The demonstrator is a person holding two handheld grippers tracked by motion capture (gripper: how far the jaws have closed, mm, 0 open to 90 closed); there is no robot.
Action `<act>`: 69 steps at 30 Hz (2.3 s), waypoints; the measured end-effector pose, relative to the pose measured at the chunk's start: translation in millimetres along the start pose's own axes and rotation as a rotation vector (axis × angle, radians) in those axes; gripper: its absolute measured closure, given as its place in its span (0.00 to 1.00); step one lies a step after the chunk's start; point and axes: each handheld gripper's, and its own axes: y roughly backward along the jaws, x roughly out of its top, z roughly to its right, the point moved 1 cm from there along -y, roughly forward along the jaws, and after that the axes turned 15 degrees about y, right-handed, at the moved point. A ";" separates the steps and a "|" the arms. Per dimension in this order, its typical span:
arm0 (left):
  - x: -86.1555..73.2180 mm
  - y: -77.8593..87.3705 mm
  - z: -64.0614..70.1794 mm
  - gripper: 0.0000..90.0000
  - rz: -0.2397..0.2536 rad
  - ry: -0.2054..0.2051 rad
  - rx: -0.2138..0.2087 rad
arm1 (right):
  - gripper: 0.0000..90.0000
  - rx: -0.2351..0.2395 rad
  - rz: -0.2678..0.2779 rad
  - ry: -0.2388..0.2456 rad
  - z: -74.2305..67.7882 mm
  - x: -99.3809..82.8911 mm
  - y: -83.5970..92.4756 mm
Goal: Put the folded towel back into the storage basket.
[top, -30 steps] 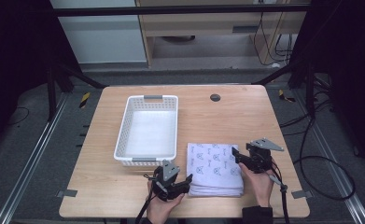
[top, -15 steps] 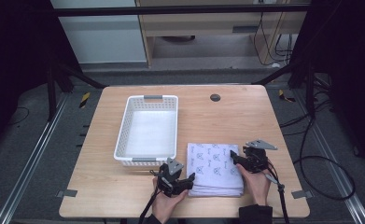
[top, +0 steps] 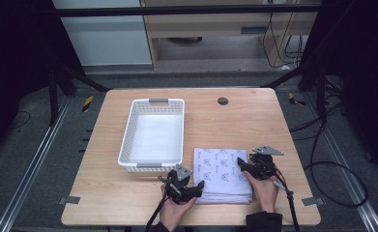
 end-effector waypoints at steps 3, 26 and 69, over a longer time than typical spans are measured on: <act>-0.9 -0.5 0.3 0.37 0.006 -0.008 0.002 | 0.52 0.003 -0.003 -0.003 0.2 -0.6 -1.1; -2.6 -0.4 8.1 0.67 -0.016 0.016 -0.027 | 0.74 0.103 -0.005 -0.085 2.9 -2.9 -5.4; 22.6 56.1 18.6 0.84 0.110 -0.066 -0.065 | 0.87 0.082 0.188 -0.015 -17.0 37.5 50.7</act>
